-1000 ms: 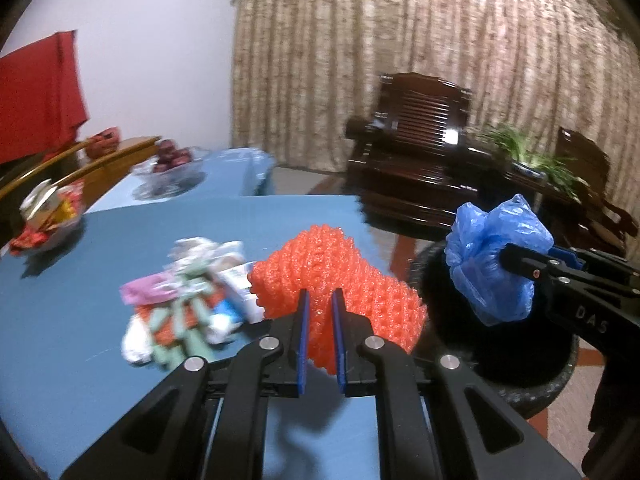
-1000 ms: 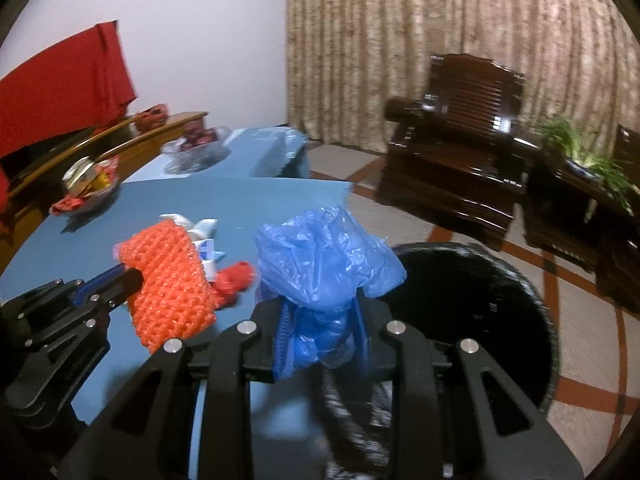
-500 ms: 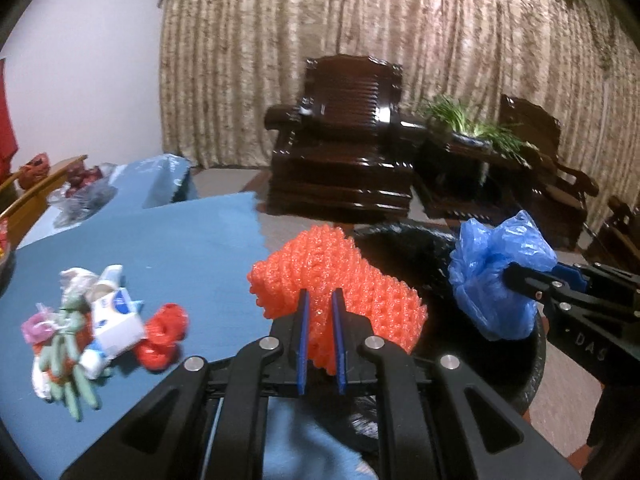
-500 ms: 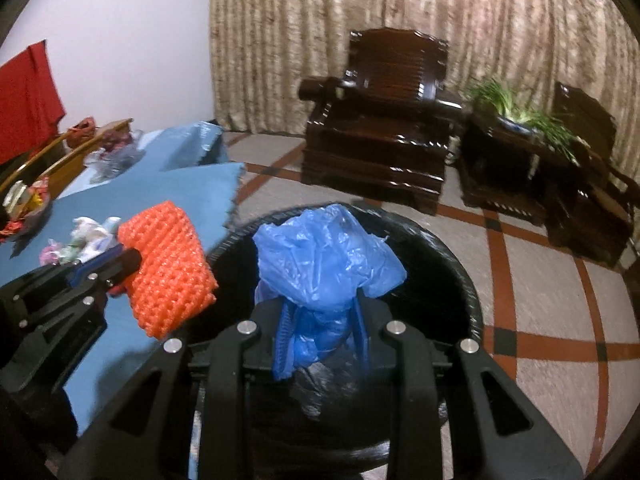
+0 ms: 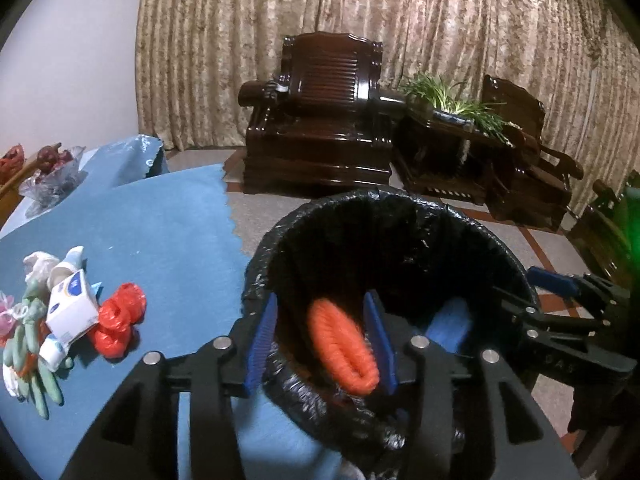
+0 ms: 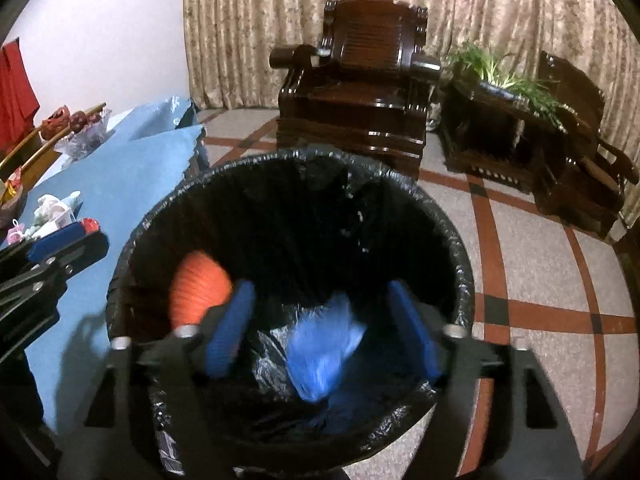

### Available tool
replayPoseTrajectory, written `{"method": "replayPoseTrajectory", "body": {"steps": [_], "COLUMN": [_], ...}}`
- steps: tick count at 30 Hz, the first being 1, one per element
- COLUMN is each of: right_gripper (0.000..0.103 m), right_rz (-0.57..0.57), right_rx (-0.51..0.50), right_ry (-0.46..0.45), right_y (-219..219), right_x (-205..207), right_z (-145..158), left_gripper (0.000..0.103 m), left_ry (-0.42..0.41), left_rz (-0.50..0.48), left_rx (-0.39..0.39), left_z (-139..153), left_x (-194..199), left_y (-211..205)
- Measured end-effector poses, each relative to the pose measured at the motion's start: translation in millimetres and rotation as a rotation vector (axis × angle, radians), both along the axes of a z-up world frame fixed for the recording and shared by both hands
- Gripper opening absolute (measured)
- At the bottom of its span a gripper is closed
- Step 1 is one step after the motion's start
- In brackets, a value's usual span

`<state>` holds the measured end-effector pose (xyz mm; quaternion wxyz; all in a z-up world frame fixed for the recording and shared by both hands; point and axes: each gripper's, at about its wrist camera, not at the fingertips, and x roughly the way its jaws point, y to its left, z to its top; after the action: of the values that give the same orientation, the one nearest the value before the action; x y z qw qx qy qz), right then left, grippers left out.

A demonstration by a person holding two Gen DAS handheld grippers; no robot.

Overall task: Collect trash
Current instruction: 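Carry the orange net and blue bag over the bin and open both tools, then return both tools to the table and grasp the white tissue box with the right tool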

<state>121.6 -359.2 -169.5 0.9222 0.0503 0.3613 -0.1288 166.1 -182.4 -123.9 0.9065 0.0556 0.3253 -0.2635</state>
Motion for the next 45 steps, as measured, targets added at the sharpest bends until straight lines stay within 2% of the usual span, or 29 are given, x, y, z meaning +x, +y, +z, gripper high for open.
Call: {"method": "replayPoseTrajectory", "body": {"steps": [1,2,4,6,10,12,19,26,31,37,40,42,45], "right_gripper": [0.081,0.088,0.092,0.095,0.096,0.096,0.096,0.096,0.096,0.096,0.089,0.08,0.079], "right_rz": [0.003,0.008,0.021,0.049,0.123,0.172,0.324,0.439,0.5,0.563,0.584,0.598,0.603], "right_rx": [-0.007,-0.012,-0.016,-0.001,0.022,0.03,0.045,0.059,0.076,0.06,0.045,0.042,0.027], "right_ry": [-0.015,-0.029,-0.057,-0.082,-0.139,-0.161,-0.175,-0.168,-0.153,-0.121,-0.096,-0.068,-0.04], "right_y": [2,6,12,19,49,70,144,203,236,270,283,291,299], "right_x": [-2,-3,-5,-2,3,10,45,76,106,132,141,150,159], "right_z": [3,7,14,23,39,45,52,45,38,24,13,4,-6], "left_gripper": [0.047,0.049,0.061,0.067,0.078,0.08,0.092,0.093,0.093,0.087,0.086,0.085,0.084], "left_ry": [-0.003,-0.012,-0.033,-0.065,-0.094,-0.104,-0.139,-0.122,-0.115,-0.093,-0.088,-0.087,-0.086], "left_rz": [0.007,0.022,0.051,0.095,0.18,0.234,0.409,0.564,0.611,0.637,0.643,0.645,0.648], "left_rx": [-0.001,-0.003,-0.004,-0.005,-0.01,-0.012,0.036,0.048,0.044,0.049,0.043,0.039,0.03], "left_z": [0,2,7,13,24,27,29,16,7,-5,-10,-11,-12], "left_x": [-1,-3,-8,-15,-24,-28,-33,-23,-13,0,3,6,11], "left_y": [4,10,22,40,78,102,184,261,289,309,317,321,325]}}
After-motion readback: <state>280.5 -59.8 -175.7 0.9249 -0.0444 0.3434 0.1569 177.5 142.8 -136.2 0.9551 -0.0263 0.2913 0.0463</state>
